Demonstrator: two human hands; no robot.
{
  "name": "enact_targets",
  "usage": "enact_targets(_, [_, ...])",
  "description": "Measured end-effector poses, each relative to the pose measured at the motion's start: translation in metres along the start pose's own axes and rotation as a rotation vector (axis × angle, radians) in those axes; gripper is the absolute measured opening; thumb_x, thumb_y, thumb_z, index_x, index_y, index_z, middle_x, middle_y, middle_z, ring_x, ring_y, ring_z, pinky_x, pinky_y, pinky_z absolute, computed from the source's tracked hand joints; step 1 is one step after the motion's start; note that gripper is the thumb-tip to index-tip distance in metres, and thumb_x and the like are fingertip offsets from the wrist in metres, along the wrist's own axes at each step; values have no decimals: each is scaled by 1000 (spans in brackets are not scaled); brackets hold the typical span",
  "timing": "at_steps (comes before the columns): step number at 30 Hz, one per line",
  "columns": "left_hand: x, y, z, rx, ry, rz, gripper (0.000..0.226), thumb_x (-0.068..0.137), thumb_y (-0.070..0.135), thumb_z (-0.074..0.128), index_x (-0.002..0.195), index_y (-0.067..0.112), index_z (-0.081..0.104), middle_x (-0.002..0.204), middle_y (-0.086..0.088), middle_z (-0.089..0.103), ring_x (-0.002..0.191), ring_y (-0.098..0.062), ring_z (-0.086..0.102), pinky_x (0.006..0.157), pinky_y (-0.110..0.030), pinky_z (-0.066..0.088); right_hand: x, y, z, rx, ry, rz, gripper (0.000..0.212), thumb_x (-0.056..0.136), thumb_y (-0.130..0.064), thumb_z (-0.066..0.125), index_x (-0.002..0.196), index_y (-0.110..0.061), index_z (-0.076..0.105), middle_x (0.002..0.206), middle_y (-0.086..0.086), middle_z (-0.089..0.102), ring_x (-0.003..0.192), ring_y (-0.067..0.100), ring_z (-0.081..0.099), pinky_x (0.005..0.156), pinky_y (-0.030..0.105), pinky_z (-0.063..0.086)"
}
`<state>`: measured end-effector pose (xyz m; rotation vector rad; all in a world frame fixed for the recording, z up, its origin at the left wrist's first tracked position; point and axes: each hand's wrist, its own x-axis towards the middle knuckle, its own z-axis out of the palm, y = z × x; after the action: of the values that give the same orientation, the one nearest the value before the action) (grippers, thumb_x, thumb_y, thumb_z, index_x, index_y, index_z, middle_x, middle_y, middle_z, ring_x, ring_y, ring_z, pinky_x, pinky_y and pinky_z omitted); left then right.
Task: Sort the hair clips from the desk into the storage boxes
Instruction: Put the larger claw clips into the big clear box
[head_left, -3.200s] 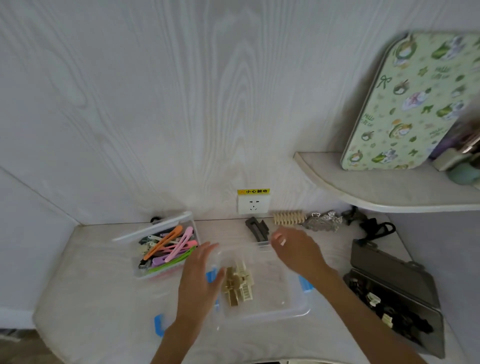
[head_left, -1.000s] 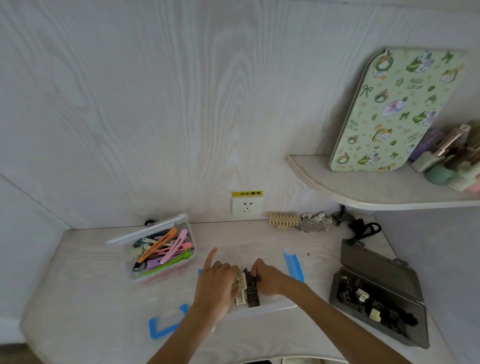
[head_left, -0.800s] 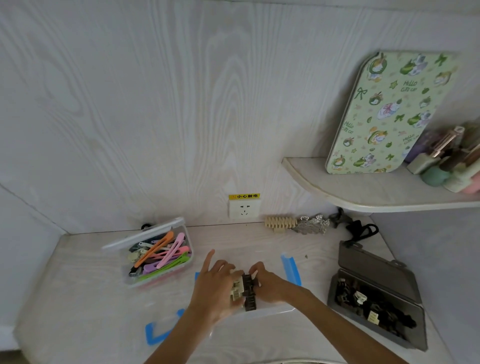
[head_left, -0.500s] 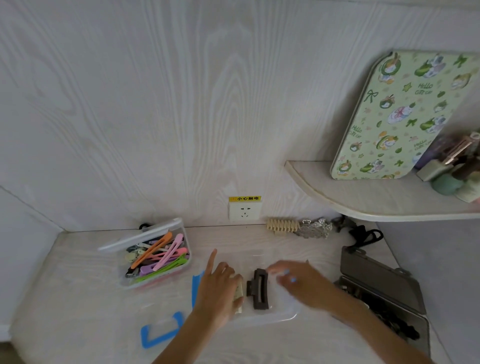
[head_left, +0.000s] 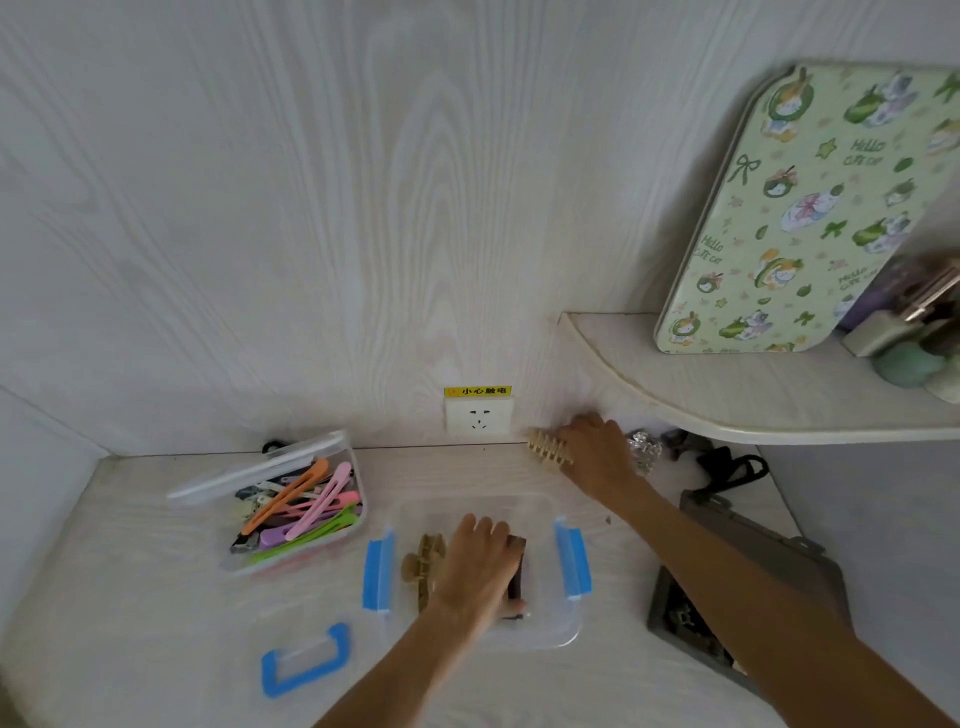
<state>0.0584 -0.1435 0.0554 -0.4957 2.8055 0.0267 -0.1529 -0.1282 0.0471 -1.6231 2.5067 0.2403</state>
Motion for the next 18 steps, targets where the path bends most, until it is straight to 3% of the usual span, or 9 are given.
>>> enact_targets(4, [2, 6, -3, -3, -59, -60, 58, 81, 59, 54, 105, 7, 51, 94, -10, 57, 77, -23, 41, 83, -39, 34, -18, 6, -10, 136, 24, 54, 40, 83, -26, 61, 119, -10, 51, 118, 9, 57, 110, 26, 52, 85, 36, 44])
enact_targets(8, [9, 9, -4, -54, -85, -165, 63, 80, 68, 46, 106, 10, 46, 79, -6, 45, 75, -23, 41, 86, -40, 31, -61, 8, -33, 307, 98, 133, 38, 88, -33, 56, 118, -13, 42, 105, 4, 63, 94, 25, 62, 72, 34, 48])
enact_targets(11, [9, 14, -5, -42, -128, -230, 49, 87, 57, 45, 111, 13, 46, 83, -5, 49, 86, -24, 52, 93, -40, 30, -89, 8, -42, 545, 135, 195, 35, 87, -31, 58, 119, -22, 50, 112, -4, 61, 103, 21, 59, 83, 35, 48])
enact_targets(14, [11, 16, -4, -129, -164, -308, 39, 89, 47, 45, 113, 17, 48, 100, -3, 62, 99, -24, 56, 97, -38, 29, -107, 12, -48, 795, 152, 271, 38, 82, -19, 68, 117, -18, 56, 110, -2, 61, 101, 18, 59, 81, 23, 45])
enact_targets(18, [8, 9, 0, -492, -129, -324, 35, 91, 42, 45, 116, 18, 41, 98, -1, 66, 85, -18, 62, 85, -32, 44, -132, 13, -66, 1184, -10, 349, 32, 75, -14, 75, 97, -18, 52, 105, 6, 65, 94, 20, 63, 77, 29, 53])
